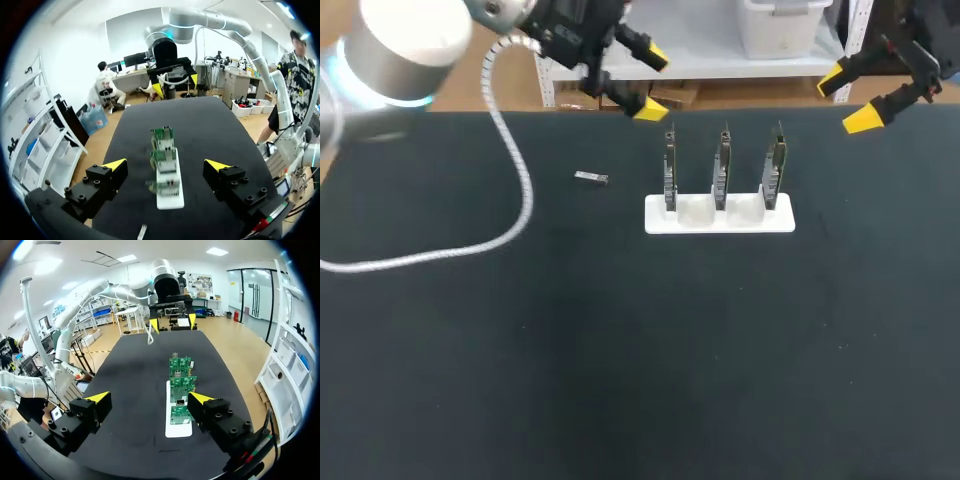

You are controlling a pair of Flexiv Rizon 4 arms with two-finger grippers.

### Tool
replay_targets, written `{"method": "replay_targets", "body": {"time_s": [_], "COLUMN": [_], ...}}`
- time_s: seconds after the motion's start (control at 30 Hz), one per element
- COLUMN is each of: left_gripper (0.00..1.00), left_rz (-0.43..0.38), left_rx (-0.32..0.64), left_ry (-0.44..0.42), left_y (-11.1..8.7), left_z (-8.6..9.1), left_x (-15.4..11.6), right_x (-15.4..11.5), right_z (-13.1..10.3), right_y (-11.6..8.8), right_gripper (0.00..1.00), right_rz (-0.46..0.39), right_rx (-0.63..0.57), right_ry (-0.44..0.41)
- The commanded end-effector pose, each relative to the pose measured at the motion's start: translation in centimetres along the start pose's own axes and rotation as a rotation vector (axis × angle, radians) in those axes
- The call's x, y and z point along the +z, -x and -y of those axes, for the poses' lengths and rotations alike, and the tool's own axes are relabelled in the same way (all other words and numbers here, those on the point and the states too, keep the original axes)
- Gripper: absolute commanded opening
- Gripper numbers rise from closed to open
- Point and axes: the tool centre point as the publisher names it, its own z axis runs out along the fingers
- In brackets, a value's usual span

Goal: Pick up the optical module with the left hand, and insert it into the network port with the right hand.

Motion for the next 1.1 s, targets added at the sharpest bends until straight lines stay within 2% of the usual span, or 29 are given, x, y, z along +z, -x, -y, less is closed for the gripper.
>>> {"method": "replay_targets", "body": {"time_s": [0.03,0.07,0.17,0.3,0.5,0.67,0.9,0.97,1.0,1.1], "left_gripper": [1.0,1.0,1.0,1.0,1.0,1.0,1.0,1.0,1.0,1.0], "left_rz": [-0.122,-0.172,-0.332,-0.385,-0.517,-0.566,-0.654,-0.603,-0.62,-0.602], "left_rx": [-0.026,-0.02,-0.027,-0.071,-0.064,-0.068,-0.015,-0.06,-0.074,-0.076], "left_ry": [-0.051,-0.075,-0.073,-0.078,-0.08,-0.08,-0.08,-0.087,-0.09,-0.078], "left_y": [-1.8,-2.5,-4.7,-7.2,-10.5,-13.0,-15.6,-15.8,-15.9,-16.0], "left_z": [-0.6,-0.6,-0.5,-0.4,0.0,0.1,-0.2,-0.3,-0.3,-0.3], "left_x": [-2.4,-2.5,-2.3,-1.8,-0.2,0.5,1.1,1.2,1.3,1.4], "right_x": [0.1,0.1,0.1,0.1,0.1,0.1,0.1,0.1,0.1,0.1], "right_z": [-0.2,-0.2,-0.2,-0.2,-0.2,-0.2,-0.2,-0.2,-0.2,-0.2], "right_y": [0.0,0.0,0.0,0.0,0.0,0.0,0.0,0.0,0.0,0.0], "right_gripper": [1.0,1.0,1.0,1.0,1.0,1.0,1.0,1.0,1.0,1.0], "right_rz": [0.0,0.0,0.0,0.0,0.0,0.0,0.0,0.0,0.0,0.0], "right_rx": [-0.002,-0.002,-0.002,-0.002,-0.002,-0.002,-0.002,-0.002,-0.002,-0.002], "right_ry": [-0.005,-0.005,-0.005,-0.005,-0.005,-0.005,-0.005,-0.005,-0.005,-0.005]}}
